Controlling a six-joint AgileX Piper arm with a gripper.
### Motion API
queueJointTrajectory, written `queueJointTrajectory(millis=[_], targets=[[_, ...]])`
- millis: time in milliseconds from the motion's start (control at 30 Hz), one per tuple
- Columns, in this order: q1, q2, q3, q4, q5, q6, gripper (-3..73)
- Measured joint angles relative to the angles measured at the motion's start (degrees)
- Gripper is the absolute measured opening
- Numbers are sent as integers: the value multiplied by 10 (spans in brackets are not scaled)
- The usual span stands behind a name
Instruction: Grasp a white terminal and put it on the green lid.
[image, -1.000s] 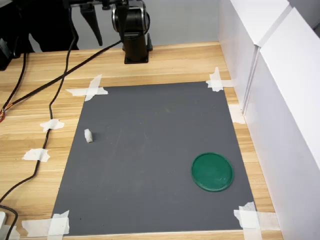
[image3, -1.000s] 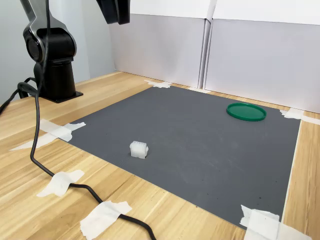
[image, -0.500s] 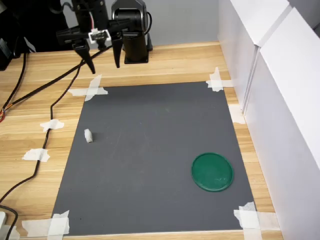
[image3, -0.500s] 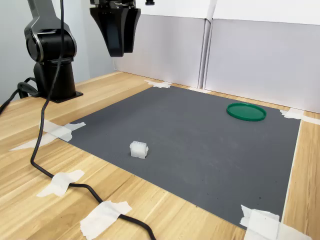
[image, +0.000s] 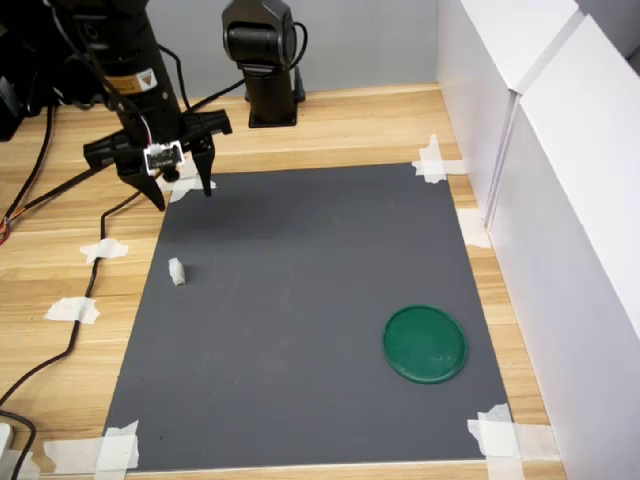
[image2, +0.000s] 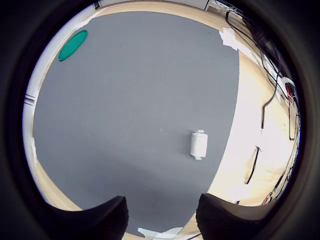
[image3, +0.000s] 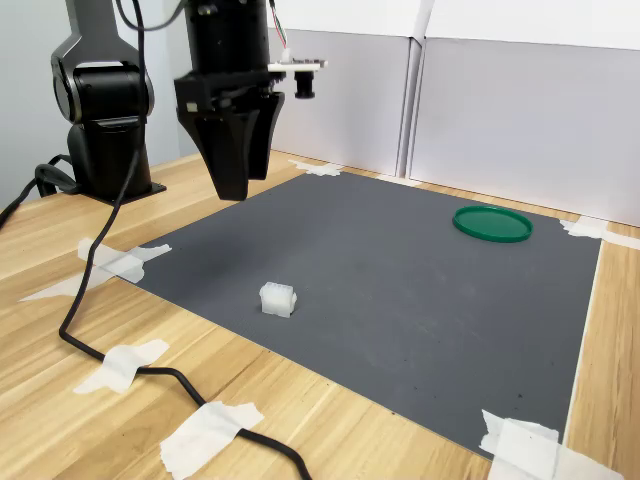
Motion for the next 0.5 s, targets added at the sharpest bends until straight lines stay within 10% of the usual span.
queueJointTrajectory(millis=[500], targets=[[0,92,-59,19,-40,-7,574]])
